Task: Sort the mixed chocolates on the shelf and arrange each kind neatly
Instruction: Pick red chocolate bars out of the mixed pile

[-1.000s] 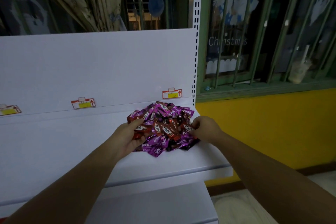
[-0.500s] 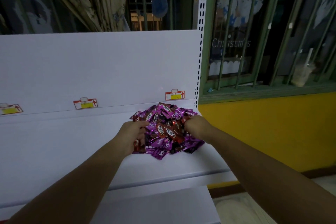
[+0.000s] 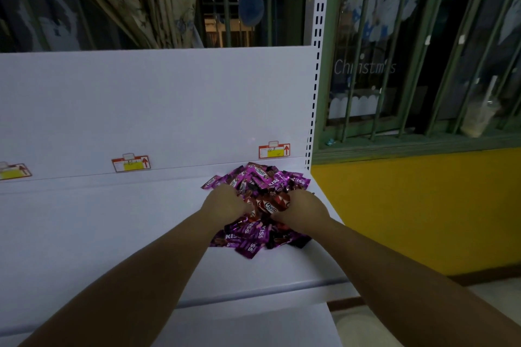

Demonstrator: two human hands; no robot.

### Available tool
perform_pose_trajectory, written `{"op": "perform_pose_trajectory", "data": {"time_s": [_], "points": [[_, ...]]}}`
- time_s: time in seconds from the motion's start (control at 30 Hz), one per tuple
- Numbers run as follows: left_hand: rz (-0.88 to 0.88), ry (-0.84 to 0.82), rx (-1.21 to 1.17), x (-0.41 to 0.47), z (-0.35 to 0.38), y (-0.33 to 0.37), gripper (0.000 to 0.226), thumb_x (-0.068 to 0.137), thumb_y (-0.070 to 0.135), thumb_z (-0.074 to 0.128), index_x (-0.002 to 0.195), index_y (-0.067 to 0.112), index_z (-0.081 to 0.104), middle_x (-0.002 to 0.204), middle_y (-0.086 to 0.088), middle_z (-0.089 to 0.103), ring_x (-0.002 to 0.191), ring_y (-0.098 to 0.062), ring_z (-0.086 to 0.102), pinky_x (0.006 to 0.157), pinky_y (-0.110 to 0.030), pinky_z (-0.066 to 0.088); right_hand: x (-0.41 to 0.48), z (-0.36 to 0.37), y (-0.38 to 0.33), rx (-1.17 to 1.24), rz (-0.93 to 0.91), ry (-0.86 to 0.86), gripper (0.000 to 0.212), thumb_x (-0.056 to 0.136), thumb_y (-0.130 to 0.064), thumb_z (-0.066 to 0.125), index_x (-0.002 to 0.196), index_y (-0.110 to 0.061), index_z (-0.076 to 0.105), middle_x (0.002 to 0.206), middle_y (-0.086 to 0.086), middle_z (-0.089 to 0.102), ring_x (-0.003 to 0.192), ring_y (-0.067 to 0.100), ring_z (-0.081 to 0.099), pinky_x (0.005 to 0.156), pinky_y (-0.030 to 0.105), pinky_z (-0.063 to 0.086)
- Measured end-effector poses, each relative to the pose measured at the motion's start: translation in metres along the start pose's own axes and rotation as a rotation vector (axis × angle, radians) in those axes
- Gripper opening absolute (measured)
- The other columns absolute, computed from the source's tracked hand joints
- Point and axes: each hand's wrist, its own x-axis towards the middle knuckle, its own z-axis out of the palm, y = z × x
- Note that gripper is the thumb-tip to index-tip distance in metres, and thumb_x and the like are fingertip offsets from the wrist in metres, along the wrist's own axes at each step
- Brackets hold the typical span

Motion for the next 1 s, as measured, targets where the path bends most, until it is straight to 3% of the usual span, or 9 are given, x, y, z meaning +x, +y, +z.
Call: {"op": "perform_pose_trajectory", "data": {"time_s": [0.27, 0.4, 0.47, 0.6, 0.67, 0.77, 0.83, 0.9, 1.0], "points": [[0.018, 0.014, 0.071, 0.004, 0.005, -0.001, 0.042, 0.077, 0.040, 0.070, 0.057, 0.015, 0.044, 0.054, 0.001, 0.045, 0.048, -0.011, 0.045, 0.047, -0.022, 0.033, -0.009, -0.019, 0.002, 0.205, -0.017, 0.065, 0.021, 0.082, -0.030, 0.068, 0.066, -0.024, 0.055, 0.062, -0.007, 0.057, 0.057, 0.008, 0.054, 0.050, 0.022, 0.035], [0.042, 0.030, 0.147, 0.006, 0.012, 0.003, 0.045, 0.074, 0.051, 0.069, 0.060, 0.015, 0.046, 0.057, 0.001, 0.049, 0.053, -0.011, 0.049, 0.054, -0.024, 0.039, -0.011, -0.027, 0.010, 0.424, 0.034, 0.089, 0.018, 0.081, -0.022, 0.068, 0.066, -0.020, 0.060, 0.069, 0.002, 0.064, 0.067, 0.019, 0.061, 0.063, 0.027, 0.047], [0.048, 0.039, 0.128, 0.007, 0.016, 0.003, 0.038, 0.075, 0.043, 0.070, 0.060, 0.015, 0.048, 0.060, 0.001, 0.052, 0.056, -0.011, 0.051, 0.056, -0.025, 0.040, -0.013, -0.030, 0.014, 0.618, 0.063, 0.058, 0.008, 0.082, -0.017, 0.069, 0.076, -0.016, 0.065, 0.077, 0.005, 0.068, 0.071, 0.021, 0.065, 0.065, 0.029, 0.051], [0.090, 0.092, 0.034, 0.006, 0.014, 0.005, 0.027, 0.080, 0.020, 0.059, 0.057, 0.013, 0.046, 0.055, -0.001, 0.048, 0.051, -0.014, 0.047, 0.051, -0.024, 0.038, -0.021, -0.039, 0.023, 0.828, 0.099, -0.019, 0.005, 0.088, -0.014, 0.064, 0.086, -0.017, 0.061, 0.077, 0.002, 0.066, 0.059, 0.011, 0.062, 0.047, 0.019, 0.043], [0.155, 0.101, -0.019, 0.004, 0.007, 0.007, 0.019, 0.082, 0.019, 0.055, 0.066, 0.012, 0.050, 0.061, -0.003, 0.054, 0.054, -0.017, 0.052, 0.054, -0.026, 0.041, -0.024, -0.043, 0.027, 0.901, 0.133, -0.036, 0.007, 0.090, -0.013, 0.061, 0.085, -0.017, 0.058, 0.072, 0.002, 0.063, 0.048, 0.005, 0.058, 0.040, 0.016, 0.040], [0.228, 0.049, -0.139, 0.001, -0.004, 0.014, 0.002, 0.088, 0.016, 0.052, 0.088, 0.018, 0.052, 0.079, -0.008, 0.065, 0.067, -0.023, 0.063, 0.063, -0.034, 0.052, -0.026, -0.047, 0.033, 0.937, 0.181, -0.080, 0.006, 0.091, -0.015, 0.060, 0.085, -0.014, 0.058, 0.070, 0.002, 0.061, 0.049, 0.007, 0.054, 0.046, 0.020, 0.039], [0.232, -0.072, -0.195, 0.001, -0.005, 0.018, 0.018, 0.089, 0.004, 0.049, 0.101, 0.018, 0.047, 0.081, -0.009, 0.065, 0.059, -0.018, 0.062, 0.051, -0.028, 0.052, -0.026, -0.048, 0.037, 0.961, 0.208, -0.113, 0.006, 0.090, -0.015, 0.061, 0.088, -0.010, 0.058, 0.075, 0.004, 0.062, 0.060, 0.012, 0.055, 0.052, 0.023, 0.041], [0.279, -0.166, -0.073, 0.004, 0.000, 0.021, 0.030, 0.090, -0.001, 0.046, 0.116, 0.014, 0.047, 0.088, -0.008, 0.065, 0.056, -0.011, 0.058, 0.049, -0.022, 0.046, -0.027, -0.050, 0.040, 1.033, 0.249, -0.135, 0.007, 0.089, -0.011, 0.061, 0.091, -0.006, 0.056, 0.083, 0.009, 0.063, 0.070, 0.018, 0.059, 0.057, 0.026, 0.049], [0.434, -0.165, 0.282, 0.011, 0.009, 0.021, 0.027, 0.092, 0.011, 0.049, 0.118, 0.014, 0.057, 0.108, -0.003, 0.062, 0.081, -0.012, 0.058, 0.072, -0.025, 0.047, -0.030, -0.055, 0.047, 1.175, 0.274, -0.195, 0.010, 0.090, -0.003, 0.056, 0.100, -0.003, 0.055, 0.087, 0.012, 0.068, 0.079, 0.023, 0.067, 0.068, 0.032, 0.059]]}}
